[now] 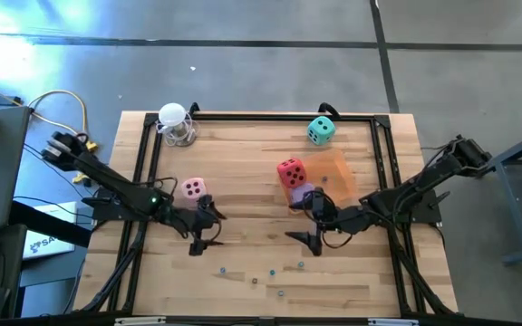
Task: Pick & Place Dice
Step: Put the small green dice into the orange bin
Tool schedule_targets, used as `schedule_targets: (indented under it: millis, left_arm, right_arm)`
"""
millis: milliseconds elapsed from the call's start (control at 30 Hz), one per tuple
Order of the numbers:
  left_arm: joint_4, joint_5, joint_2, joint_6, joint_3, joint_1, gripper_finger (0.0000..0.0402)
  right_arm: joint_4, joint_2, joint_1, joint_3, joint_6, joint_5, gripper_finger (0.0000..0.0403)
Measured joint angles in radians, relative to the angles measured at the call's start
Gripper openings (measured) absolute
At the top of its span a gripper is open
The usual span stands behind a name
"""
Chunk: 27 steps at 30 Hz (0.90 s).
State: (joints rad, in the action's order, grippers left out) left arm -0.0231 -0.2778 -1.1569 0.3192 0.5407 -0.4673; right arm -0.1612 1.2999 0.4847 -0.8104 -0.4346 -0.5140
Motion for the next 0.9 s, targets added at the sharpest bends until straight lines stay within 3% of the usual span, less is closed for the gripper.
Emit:
schedule_targets:
  millis: [200,600,900]
  left_arm:
    - [-0.031,-0.013,-0.066,0.056,-0.001,-0.007,0.0375]
    - [-0.266,-0.045,-0.296,-0.046,0.0,0.002,0.0375]
    - [-0.413,-0.087,-0.462,-0.086,0.0,0.007,0.0375]
  right_arm:
    - [0.004,0.0,0.026,0.0,0.021,0.0,0.0387]
    - [0.007,0.0,0.123,0.0,0.019,-0.003,0.0387]
    - [-0.005,0.024,0.12,0.0,0.048,-0.01,0.0387]
